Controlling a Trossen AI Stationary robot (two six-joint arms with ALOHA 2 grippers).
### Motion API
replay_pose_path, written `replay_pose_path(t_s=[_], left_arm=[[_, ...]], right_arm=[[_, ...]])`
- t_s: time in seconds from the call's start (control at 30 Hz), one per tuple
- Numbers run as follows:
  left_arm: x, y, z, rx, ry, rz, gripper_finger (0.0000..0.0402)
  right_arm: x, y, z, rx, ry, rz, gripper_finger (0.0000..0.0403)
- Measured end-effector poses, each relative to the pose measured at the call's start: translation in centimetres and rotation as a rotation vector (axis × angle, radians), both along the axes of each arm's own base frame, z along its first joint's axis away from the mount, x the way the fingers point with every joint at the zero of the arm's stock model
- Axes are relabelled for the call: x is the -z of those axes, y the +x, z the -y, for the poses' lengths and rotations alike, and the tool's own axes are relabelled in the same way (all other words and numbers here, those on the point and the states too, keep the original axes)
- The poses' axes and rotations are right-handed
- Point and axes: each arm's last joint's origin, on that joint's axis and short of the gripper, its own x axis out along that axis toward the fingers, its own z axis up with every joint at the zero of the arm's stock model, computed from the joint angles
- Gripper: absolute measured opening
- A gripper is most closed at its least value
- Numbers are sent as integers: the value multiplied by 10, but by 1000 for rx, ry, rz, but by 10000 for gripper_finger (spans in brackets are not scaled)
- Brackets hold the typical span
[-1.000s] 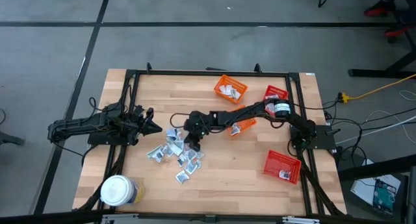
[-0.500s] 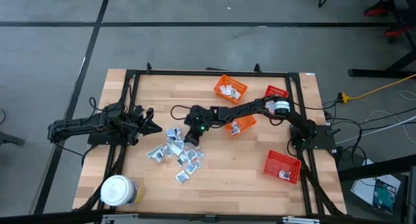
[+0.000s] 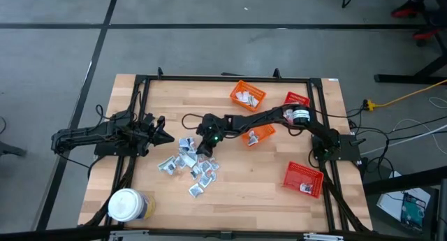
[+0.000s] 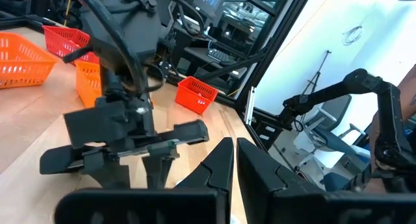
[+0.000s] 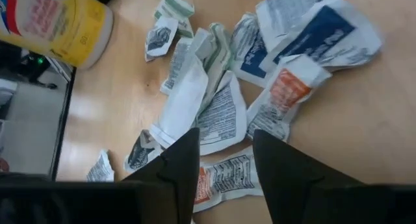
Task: Pick & Place First Aid Supplies
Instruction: Put the blue alcohol pad into the bottom orange bin
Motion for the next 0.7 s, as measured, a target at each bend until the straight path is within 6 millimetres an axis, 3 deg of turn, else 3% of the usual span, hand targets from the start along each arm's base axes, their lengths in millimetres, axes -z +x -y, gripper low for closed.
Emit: replay_pose_path(t_s=[0.37,0.7], left_arm=[[0,0,0,0,0,0,15],[0,0,0,1,0,1,15]], right_arm=[[-2,3,-20,-36,-160,-6,138],[-3,5,-21,-12,-186,11,43]])
